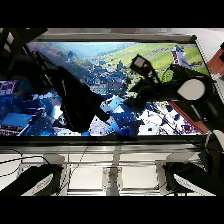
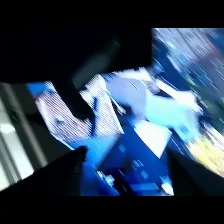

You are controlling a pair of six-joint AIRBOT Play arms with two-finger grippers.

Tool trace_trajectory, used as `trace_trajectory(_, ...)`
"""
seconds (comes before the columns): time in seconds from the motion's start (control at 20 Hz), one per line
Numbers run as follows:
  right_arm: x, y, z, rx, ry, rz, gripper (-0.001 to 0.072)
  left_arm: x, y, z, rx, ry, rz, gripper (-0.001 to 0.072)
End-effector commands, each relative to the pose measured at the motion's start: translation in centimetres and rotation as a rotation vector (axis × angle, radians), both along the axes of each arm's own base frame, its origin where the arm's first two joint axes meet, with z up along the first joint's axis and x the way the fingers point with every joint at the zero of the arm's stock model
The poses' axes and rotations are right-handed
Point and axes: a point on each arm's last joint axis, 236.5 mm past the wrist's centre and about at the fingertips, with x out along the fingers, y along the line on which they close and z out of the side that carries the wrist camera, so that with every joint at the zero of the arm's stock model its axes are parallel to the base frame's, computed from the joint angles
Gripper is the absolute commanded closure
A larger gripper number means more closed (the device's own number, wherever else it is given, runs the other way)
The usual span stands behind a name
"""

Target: Fold the clothes and pants, and hang the long-sleeved shirts on hangers.

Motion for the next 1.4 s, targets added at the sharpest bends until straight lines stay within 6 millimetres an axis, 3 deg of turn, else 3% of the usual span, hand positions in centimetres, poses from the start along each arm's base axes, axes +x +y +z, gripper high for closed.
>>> trace_trajectory(0.0, -0.6, 4.8, -1.8, 0.016, -0.013, 0.1, 0.0095, -0.2, -0.2, 0.0, 0.003, 0.002, -0.015, 0.0688)
trace_trajectory(0.2, -2.2, 9.2, -5.3, -0.02, 0.008, 0.195, 0.0097, -0.3, -0.2, 0.0, 0.003, 0.003, -0.014, 0.0688)
trace_trajectory(0.35, -1.2, 10.9, -7.0, -0.022, -0.016, 0.187, 0.0097, -0.3, -0.2, 0.0, 0.003, 0.002, -0.015, 0.0688)
trace_trajectory(0.65, -0.4, 11.3, -11.6, -0.071, 0.062, 0.175, 0.0103, -0.3, -0.2, 0.0, 0.003, 0.002, -0.015, 0.0687)
trace_trajectory(0.85, 0.6, 10.3, -14.5, -0.108, 0.138, 0.123, 0.012, -0.4, -0.1, -0.1, 0.006, 0.009, -0.015, 0.0687)
trace_trajectory(0.95, 0.5, 9.8, -15.5, -0.126, 0.172, 0.119, 0.0225, -0.4, -0.1, -0.2, 0.006, 0.01, -0.016, 0.0688)
trace_trajectory(1.05, 0.0, 9.8, -16.3, -0.134, 0.207, 0.124, 0.0254, -0.4, -0.1, -0.2, 0.006, 0.01, -0.016, 0.0687)
trace_trajectory(1.1, -0.1, 9.8, -16.7, -0.13, 0.212, 0.116, 0.0349, -0.4, -0.1, -0.2, 0.006, 0.01, -0.016, 0.0687)
trace_trajectory(1.2, -0.5, 9.4, -17.5, -0.142, 0.231, 0.116, 0.0655, -0.4, -0.1, -0.2, 0.006, 0.01, -0.016, 0.0687)
trace_trajectory(1.25, -0.7, 9.4, -17.6, -0.144, 0.24, 0.115, 0.0692, -0.4, -0.1, -0.2, 0.007, 0.012, -0.016, 0.0687)
trace_trajectory(1.35, -0.4, 9.2, -16.7, -0.128, 0.233, 0.088, 0.0693, -0.4, 0.0, -0.2, 0.01, 0.01, -0.013, 0.0687)
